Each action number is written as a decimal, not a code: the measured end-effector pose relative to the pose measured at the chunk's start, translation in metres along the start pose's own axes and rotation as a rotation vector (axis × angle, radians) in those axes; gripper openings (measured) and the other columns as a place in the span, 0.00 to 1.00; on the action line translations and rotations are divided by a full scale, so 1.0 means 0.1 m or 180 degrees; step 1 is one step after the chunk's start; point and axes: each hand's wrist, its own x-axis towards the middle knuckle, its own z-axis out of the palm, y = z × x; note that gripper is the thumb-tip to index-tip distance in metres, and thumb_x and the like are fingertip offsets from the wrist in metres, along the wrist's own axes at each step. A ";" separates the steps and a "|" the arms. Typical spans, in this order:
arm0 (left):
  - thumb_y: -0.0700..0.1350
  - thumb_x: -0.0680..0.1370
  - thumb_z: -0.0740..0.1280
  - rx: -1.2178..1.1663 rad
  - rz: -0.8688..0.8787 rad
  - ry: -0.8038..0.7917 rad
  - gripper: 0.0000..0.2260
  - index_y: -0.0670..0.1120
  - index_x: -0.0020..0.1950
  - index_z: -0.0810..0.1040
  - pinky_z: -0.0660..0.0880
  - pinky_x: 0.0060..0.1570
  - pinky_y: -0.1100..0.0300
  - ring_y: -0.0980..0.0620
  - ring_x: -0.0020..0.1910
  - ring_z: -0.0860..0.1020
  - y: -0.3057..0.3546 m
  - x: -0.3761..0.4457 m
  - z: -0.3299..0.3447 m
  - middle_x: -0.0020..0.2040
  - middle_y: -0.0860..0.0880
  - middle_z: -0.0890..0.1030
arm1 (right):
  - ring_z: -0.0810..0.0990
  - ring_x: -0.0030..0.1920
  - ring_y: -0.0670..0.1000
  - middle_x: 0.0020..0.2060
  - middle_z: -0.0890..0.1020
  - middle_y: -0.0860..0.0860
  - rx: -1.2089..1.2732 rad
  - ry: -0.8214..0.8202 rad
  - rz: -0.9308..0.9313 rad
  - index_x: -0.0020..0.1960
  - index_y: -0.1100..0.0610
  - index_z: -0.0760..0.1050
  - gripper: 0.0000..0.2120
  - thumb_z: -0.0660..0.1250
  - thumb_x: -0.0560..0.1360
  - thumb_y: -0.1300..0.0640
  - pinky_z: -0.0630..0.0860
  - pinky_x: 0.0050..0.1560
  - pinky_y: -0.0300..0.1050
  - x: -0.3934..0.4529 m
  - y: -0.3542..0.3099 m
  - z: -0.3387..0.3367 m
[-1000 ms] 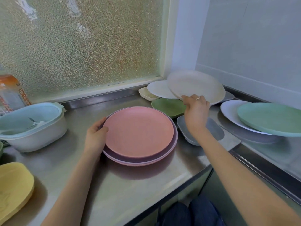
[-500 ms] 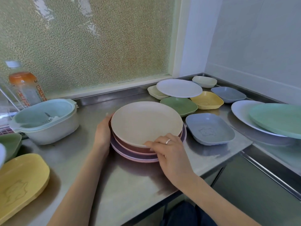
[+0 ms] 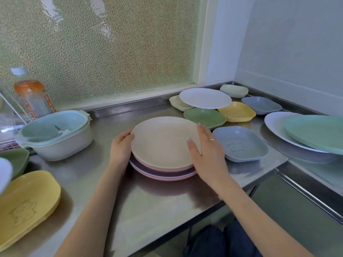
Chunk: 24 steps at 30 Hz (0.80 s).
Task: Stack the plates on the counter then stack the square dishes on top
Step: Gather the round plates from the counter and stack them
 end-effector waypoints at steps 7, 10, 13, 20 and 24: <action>0.34 0.77 0.58 -0.0092 0.0002 0.0106 0.16 0.50 0.42 0.80 0.73 0.32 0.74 0.67 0.30 0.78 -0.02 0.01 0.03 0.28 0.62 0.81 | 0.56 0.73 0.59 0.73 0.60 0.61 -0.0341 -0.0472 0.0504 0.74 0.64 0.52 0.28 0.54 0.80 0.51 0.53 0.73 0.54 0.08 -0.03 0.05; 0.34 0.77 0.58 -0.0079 0.0018 0.0115 0.14 0.49 0.44 0.81 0.75 0.36 0.70 0.62 0.36 0.80 -0.02 -0.01 0.00 0.35 0.57 0.84 | 0.58 0.72 0.60 0.72 0.62 0.61 -0.0396 -0.0432 0.0446 0.74 0.65 0.54 0.27 0.54 0.80 0.53 0.55 0.72 0.54 0.09 -0.04 0.05; 0.36 0.77 0.60 -0.0034 -0.0050 0.0134 0.11 0.44 0.54 0.80 0.75 0.47 0.62 0.52 0.47 0.79 -0.02 0.02 -0.01 0.48 0.49 0.83 | 0.59 0.72 0.59 0.73 0.62 0.59 -0.0323 -0.0340 0.0297 0.74 0.63 0.55 0.27 0.55 0.79 0.52 0.54 0.72 0.55 0.09 0.00 0.07; 0.40 0.78 0.62 0.1082 0.1335 0.0280 0.14 0.48 0.63 0.76 0.68 0.56 0.63 0.54 0.62 0.74 0.46 -0.28 0.35 0.62 0.53 0.77 | 0.62 0.73 0.53 0.72 0.65 0.54 0.0452 0.0302 0.0190 0.73 0.57 0.59 0.23 0.55 0.80 0.52 0.54 0.72 0.61 0.11 0.42 -0.28; 0.38 0.77 0.62 0.1423 0.1991 -0.0887 0.14 0.47 0.61 0.78 0.69 0.55 0.67 0.55 0.62 0.73 0.76 -0.54 1.30 0.60 0.52 0.78 | 0.70 0.66 0.59 0.64 0.74 0.59 -0.0245 0.0863 0.0670 0.70 0.59 0.64 0.21 0.59 0.78 0.57 0.57 0.69 0.63 0.20 1.02 -0.76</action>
